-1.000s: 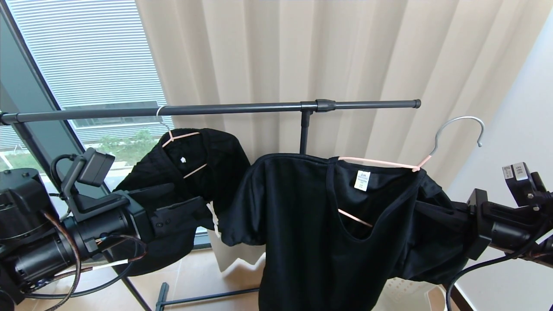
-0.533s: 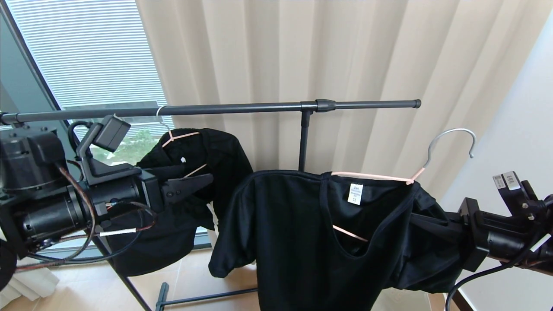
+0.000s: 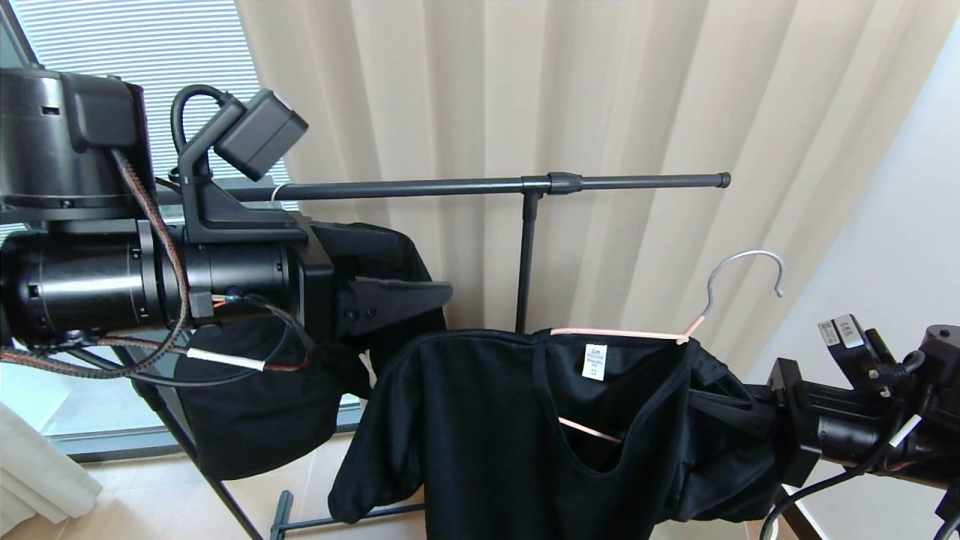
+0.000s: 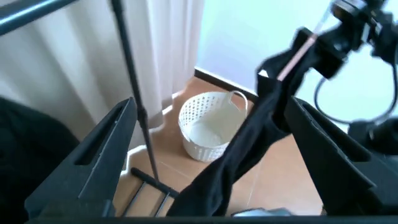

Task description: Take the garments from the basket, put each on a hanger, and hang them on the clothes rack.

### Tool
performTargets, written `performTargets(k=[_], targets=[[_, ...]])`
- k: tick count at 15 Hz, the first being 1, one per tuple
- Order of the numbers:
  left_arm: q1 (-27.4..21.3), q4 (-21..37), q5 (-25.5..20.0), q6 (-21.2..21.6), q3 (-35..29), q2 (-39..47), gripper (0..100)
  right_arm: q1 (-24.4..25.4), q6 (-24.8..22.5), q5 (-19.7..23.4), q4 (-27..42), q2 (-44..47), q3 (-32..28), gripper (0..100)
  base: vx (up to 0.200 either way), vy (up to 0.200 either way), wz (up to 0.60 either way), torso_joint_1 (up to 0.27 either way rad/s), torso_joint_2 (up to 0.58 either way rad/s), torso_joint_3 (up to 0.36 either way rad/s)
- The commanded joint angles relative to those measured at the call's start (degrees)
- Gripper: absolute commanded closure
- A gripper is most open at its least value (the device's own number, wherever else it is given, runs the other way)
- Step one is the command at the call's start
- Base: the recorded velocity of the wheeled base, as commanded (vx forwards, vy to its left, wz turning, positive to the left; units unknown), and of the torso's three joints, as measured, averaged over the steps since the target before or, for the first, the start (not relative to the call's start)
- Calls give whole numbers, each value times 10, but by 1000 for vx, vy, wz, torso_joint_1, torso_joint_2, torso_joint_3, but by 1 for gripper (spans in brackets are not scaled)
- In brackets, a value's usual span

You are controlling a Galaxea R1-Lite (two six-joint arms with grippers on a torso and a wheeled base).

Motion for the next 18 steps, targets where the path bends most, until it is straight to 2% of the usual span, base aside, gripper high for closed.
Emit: performTargets(k=[1, 3, 5, 7, 8, 9, 13, 15, 18], targets=[[-38, 3, -15, 57, 25, -3, 0, 21, 0, 0, 0, 5, -12, 100, 0, 0, 0, 0, 0, 0], [-40, 9, -58, 66, 22, -6, 0, 48, -6, 0, -1, 18, -30, 100, 0, 0, 0, 0, 0, 0], [-38, 36, -72, 78, 8, -12, 0, 52, -37, 1, 0, 30, -46, 100, 0, 0, 0, 0, 0, 0], [-37, 123, -101, 94, -44, -10, 0, 53, -46, 1, 0, 43, -60, 100, 0, 0, 0, 0, 0, 0], [-35, 185, -118, 119, -78, -4, 0, 53, -46, 1, 0, 46, -62, 100, 0, 0, 0, 0, 0, 0], [-30, 222, -120, 151, -92, 3, 0, 53, -48, 1, 0, 44, -61, 100, 0, 0, 0, 0, 0, 0], [-19, 246, -121, 204, -91, 23, 0, 70, -50, 1, 0, 46, -61, 100, 0, 0, 0, 0, 0, 0], [-19, 248, -121, 246, -84, 39, 0, 71, -50, 1, 0, 46, -61, 100, 0, 0, 0, 0, 0, 0], [-23, 249, -121, 257, -83, 55, 0, 76, -50, 1, 0, 44, -60, 100, 0, 0, 0, 0, 0, 0]])
